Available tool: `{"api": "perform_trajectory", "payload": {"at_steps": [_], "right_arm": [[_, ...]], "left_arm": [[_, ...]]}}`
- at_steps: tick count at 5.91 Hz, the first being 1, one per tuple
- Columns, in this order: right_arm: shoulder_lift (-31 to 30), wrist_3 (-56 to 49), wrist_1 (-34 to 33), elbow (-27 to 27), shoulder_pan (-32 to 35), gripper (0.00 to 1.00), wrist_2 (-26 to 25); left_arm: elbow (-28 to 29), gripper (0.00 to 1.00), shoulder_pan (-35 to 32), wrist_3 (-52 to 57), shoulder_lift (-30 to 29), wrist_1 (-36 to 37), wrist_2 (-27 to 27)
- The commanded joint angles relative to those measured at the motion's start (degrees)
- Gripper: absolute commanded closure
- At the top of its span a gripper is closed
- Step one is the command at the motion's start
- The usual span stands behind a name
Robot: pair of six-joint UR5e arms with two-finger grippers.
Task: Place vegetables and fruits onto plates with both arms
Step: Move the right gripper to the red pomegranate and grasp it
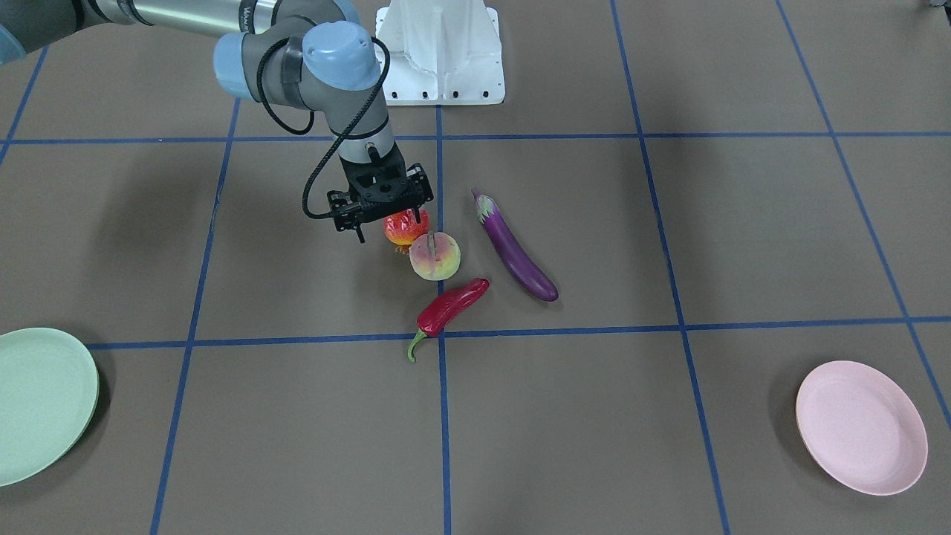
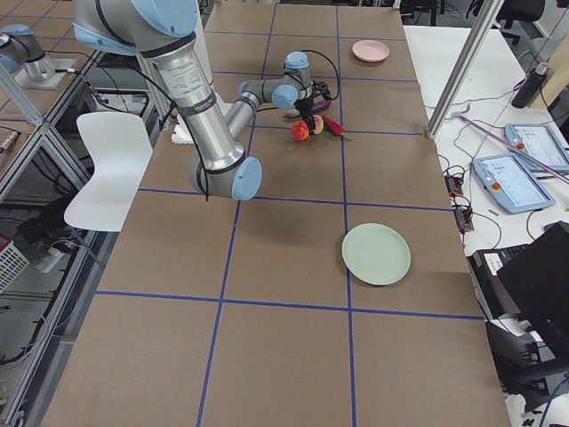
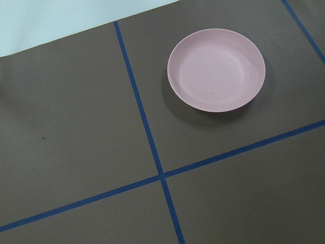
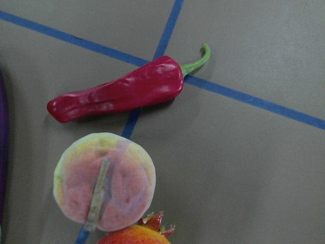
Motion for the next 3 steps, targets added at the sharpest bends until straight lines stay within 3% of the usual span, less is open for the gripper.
{"api": "perform_trajectory", "payload": {"at_steps": [1, 2, 3], "right_arm": [[2.3, 1.3, -0.4, -2.8, -2.0, 0.01, -2.1], [2.0, 1.3, -0.4, -3.5, -2.6, 0.01, -3.2], [1.7, 1.2, -0.4, -3.6, -2.9, 0.08, -3.2]], "left_arm": [[0.0, 0.0, 0.0, 0.0, 0.0, 0.0, 0.0], [0.0, 0.0, 0.0, 0.0, 0.4, 0.0, -0.1], [0.0, 0.0, 0.0, 0.0, 0.6, -0.1, -0.3]]}}
